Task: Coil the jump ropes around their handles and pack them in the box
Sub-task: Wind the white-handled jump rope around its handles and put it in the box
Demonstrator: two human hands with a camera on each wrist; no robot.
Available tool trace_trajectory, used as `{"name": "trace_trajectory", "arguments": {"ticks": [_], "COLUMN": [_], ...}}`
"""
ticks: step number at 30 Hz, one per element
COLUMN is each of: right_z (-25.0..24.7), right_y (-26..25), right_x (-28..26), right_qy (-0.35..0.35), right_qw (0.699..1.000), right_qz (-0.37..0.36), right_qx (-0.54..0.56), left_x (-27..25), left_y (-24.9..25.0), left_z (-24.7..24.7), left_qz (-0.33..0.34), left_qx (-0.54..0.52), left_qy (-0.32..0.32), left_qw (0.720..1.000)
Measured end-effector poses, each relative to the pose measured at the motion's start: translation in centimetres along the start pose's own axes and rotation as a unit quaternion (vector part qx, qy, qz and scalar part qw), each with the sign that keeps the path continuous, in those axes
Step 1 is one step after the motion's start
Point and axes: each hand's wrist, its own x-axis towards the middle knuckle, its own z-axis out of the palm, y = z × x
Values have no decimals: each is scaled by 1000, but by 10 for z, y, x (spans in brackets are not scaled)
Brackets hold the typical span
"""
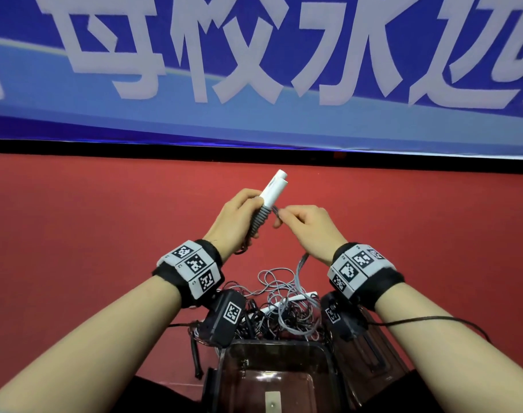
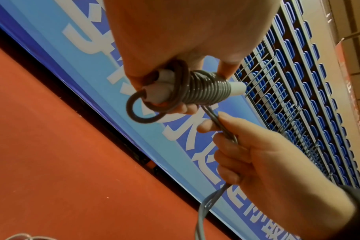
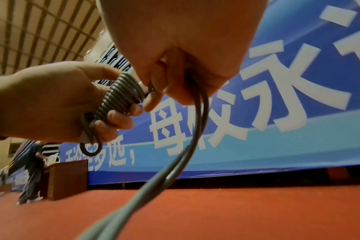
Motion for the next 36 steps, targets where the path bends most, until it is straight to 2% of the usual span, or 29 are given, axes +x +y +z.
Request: {"name": "trace_trajectory", "arguments": {"ticks": [5,14,17,22,24,26,29,36], "right_z": [0,-13,-15,-11,-11,-14,-20,-23], "right_y": [-11,-5,-7,-11,-10,-10,-9,-6], "right_x": [-1,7,6,4,6,7,10,9], "right_qy": [1,32,38,-4,0,14,38,16], "right_qw": [999,998,997,996,995,994,993,993], "right_qz": [-45,-22,-39,-55,-56,-57,-60,-54], "right_qx": [-15,-52,-49,-74,-85,-94,-89,-107], "left_x": [1,5,8,11,12,11,8,5], "left_y": [-2,-15,-16,-20,-21,-21,-23,-27], "left_z": [2,1,0,-3,-2,-2,-4,-5], "left_qz": [-11,11,6,-10,12,64,131,203], "left_qx": [9,195,279,383,424,470,487,543], "left_qy": [56,98,122,121,117,113,84,33], "left_qw": [998,976,952,916,898,873,860,814]}}
